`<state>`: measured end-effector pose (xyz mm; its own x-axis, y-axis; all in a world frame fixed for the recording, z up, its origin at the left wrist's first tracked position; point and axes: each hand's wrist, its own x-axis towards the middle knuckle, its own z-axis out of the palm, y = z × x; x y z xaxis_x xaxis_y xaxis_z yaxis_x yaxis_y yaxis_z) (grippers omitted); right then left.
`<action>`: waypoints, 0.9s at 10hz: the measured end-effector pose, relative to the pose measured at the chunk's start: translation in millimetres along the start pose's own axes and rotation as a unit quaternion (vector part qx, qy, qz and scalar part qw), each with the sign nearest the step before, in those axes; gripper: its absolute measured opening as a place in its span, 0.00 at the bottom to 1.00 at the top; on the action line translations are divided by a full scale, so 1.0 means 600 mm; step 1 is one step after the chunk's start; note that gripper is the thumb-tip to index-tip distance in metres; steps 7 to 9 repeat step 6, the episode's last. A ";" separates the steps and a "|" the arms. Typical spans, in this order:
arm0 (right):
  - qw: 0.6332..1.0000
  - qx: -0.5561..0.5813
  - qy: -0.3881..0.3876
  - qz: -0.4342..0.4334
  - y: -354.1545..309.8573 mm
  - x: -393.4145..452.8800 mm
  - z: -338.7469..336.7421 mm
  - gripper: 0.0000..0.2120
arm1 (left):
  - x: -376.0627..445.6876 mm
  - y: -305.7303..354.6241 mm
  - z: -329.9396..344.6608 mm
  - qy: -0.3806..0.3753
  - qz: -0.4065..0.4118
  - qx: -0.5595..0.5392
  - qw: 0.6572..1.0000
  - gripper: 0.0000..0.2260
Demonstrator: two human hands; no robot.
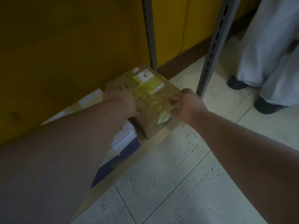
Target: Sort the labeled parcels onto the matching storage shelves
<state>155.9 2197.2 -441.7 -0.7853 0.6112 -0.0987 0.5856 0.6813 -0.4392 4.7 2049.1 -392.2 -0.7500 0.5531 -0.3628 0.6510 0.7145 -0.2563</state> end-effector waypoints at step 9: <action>0.996 -0.010 0.079 -0.034 -0.019 -0.070 -0.009 0.23 | -0.095 -0.002 0.021 0.174 0.043 -0.128 0.975 0.20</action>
